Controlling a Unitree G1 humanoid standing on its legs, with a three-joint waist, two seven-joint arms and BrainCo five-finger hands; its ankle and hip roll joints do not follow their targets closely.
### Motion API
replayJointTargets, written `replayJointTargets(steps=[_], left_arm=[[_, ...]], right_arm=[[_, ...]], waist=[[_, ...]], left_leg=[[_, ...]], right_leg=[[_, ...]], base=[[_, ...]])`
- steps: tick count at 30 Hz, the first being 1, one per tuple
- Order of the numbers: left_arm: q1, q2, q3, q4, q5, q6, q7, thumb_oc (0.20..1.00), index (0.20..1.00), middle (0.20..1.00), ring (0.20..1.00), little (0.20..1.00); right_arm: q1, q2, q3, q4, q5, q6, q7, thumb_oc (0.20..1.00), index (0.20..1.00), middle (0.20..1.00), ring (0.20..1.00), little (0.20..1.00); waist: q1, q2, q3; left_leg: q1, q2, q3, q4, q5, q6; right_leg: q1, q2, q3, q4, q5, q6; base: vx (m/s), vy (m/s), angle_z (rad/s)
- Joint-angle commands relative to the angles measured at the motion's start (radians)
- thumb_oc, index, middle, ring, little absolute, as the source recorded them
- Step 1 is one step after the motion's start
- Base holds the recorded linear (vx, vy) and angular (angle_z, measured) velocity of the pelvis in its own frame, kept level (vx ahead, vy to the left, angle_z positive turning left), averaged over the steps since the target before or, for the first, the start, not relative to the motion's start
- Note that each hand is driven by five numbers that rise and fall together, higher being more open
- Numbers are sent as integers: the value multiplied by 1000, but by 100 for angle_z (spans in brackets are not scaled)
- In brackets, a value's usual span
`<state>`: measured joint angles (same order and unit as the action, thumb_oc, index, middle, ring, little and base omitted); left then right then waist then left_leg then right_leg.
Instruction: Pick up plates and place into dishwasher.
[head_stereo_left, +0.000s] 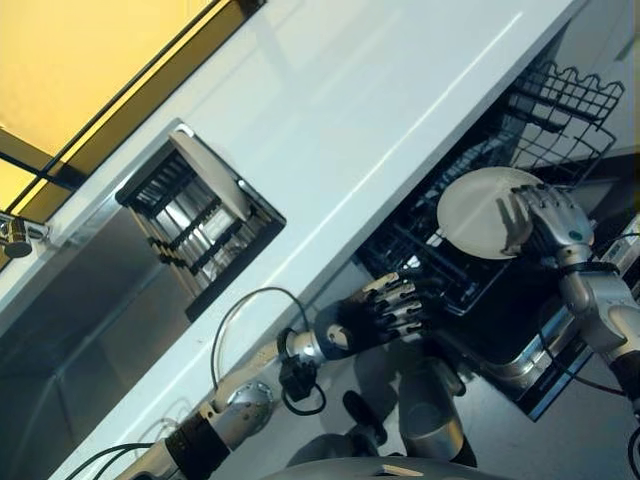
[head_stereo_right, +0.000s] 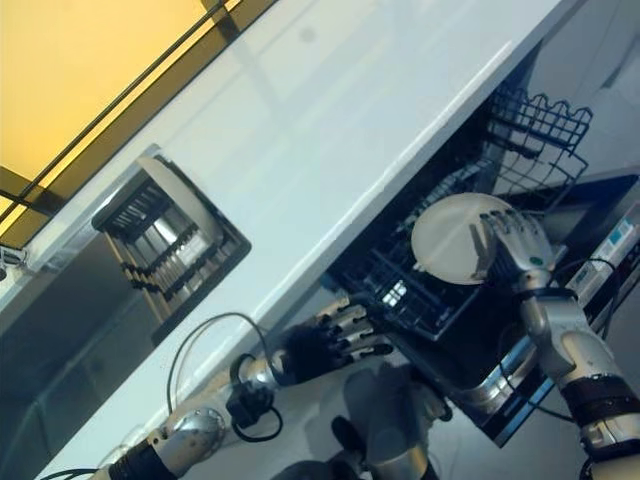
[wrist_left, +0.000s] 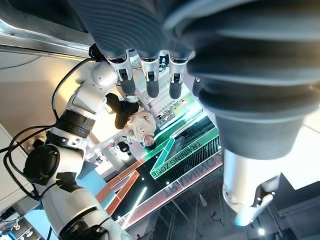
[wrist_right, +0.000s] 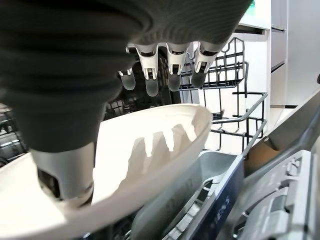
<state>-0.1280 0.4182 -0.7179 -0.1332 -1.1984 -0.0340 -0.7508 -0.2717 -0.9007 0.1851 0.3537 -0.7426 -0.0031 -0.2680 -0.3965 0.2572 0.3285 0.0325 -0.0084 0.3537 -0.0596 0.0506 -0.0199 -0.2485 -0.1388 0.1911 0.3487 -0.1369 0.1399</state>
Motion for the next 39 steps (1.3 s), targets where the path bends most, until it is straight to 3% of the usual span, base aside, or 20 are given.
replayJointTargets(steps=[1,13,16,39], left_arm=[[74,-42,16,-18,15,-44,-5,1000,1000,1000,1000,1000],[88,-36,33,-21,15,-38,-8,1000,1000,1000,1000,1000],[89,-38,37,-18,14,-42,-1,1000,1000,1000,1000,1000],[65,-48,51,13,22,-74,18,1000,1000,1000,1000,1000]], right_arm=[[39,-4,-48,-87,31,-21,-17,1000,1000,1000,1000,1000],[74,33,-99,-189,141,-45,-36,1000,1000,1000,1000,1000],[100,35,-118,-235,149,-79,-1,1000,1000,1000,1000,1000],[219,14,-82,-406,179,-85,119,1000,1000,1000,1000,1000]], waist=[[3,-41,-75],[-3,-56,-78],[-8,-61,-79],[-50,-81,-54]], left_leg=[[-39,45,-50,246,-217,37],[-37,44,-47,254,-229,46],[-35,44,-42,254,-232,48],[-51,47,-12,268,-239,57]], right_leg=[[-18,-12,-9,-168,181,23],[-28,-2,-3,-154,177,24],[-33,2,-1,-152,177,26],[-91,38,15,-118,183,20]], base=[[-11,-9,-4],[14,5,0],[37,3,-6],[-2,1,-5]])
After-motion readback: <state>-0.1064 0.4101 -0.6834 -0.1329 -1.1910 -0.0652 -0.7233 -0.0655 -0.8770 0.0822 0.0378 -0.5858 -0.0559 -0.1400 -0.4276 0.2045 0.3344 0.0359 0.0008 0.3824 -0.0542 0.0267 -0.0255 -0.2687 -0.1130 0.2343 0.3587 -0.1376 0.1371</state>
